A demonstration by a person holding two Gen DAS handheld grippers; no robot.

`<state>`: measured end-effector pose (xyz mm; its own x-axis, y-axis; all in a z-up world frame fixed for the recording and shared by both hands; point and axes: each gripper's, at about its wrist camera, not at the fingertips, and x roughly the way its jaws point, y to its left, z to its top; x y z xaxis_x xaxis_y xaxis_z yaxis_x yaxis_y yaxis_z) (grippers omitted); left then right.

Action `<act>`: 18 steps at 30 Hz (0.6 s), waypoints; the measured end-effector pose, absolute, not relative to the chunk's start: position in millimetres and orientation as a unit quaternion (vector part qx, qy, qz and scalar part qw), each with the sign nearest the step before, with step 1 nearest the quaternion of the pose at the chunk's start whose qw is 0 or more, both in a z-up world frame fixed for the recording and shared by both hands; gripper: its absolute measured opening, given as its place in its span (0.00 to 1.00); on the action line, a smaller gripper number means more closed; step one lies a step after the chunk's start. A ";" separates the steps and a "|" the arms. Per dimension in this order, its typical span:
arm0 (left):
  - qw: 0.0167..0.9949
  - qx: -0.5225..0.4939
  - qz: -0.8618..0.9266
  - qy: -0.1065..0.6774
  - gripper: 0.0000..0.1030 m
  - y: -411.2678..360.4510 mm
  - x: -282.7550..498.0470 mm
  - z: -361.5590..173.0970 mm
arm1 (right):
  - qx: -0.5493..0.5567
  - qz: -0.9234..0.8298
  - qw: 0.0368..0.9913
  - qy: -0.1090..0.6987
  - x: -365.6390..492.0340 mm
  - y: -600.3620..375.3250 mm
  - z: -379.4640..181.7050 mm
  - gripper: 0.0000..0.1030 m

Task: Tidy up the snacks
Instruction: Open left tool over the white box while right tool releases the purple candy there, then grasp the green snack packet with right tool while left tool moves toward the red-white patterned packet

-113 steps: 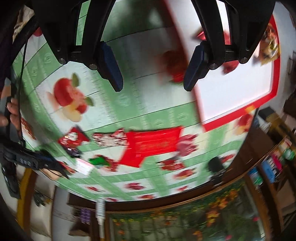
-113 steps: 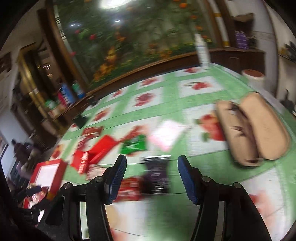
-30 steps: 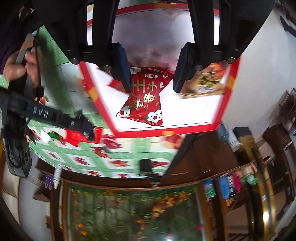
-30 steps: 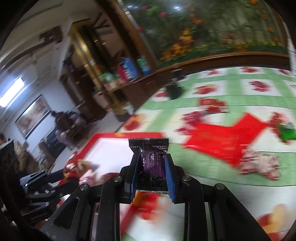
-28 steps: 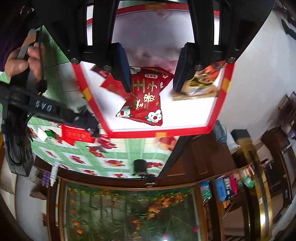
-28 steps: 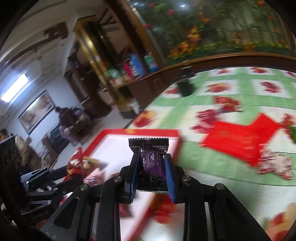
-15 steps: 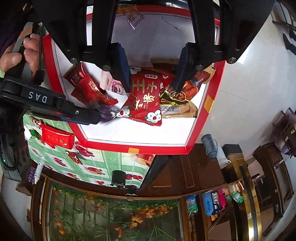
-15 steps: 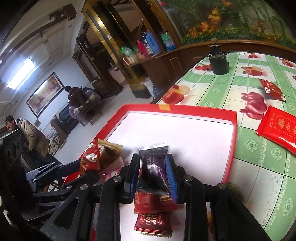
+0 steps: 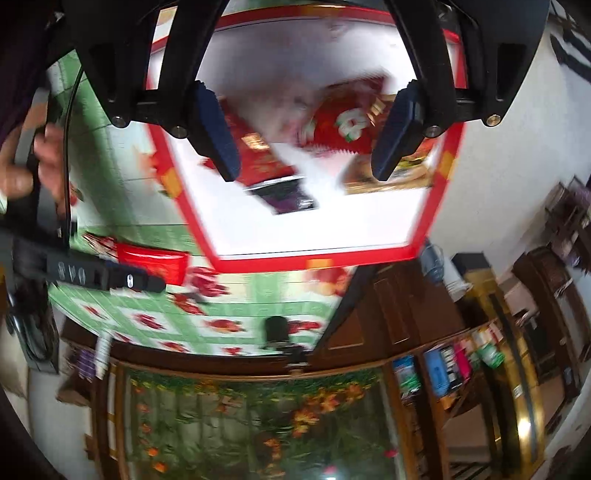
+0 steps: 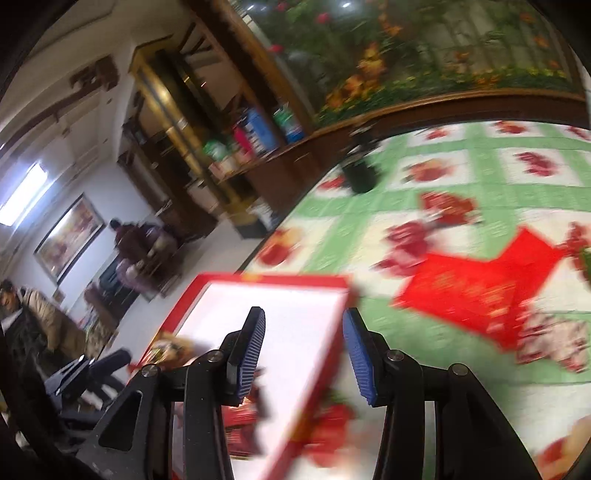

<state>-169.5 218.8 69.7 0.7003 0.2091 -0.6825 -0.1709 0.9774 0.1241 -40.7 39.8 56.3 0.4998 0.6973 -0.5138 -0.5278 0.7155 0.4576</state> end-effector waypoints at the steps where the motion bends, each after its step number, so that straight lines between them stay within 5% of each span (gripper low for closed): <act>1: 0.921 0.032 0.093 0.377 0.71 208.1 -165.5 68.3 | 0.125 0.345 0.863 0.347 -34.0 27.9 57.5 0.45; 11: 0.909 0.081 -0.023 0.409 0.71 110.3 -127.6 59.0 | 0.188 0.211 0.890 0.357 35.1 -133.1 51.8 0.47; 18: 0.902 0.109 -0.085 0.410 0.71 51.0 -101.3 57.7 | 0.142 0.185 0.892 0.388 60.8 -141.6 31.6 0.48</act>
<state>-101.3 51.0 57.7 0.6501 -0.0643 -0.7572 0.2423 0.9619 0.1263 60.8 -141.6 31.6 0.6299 0.4399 -0.6400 -0.2198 0.8914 0.3964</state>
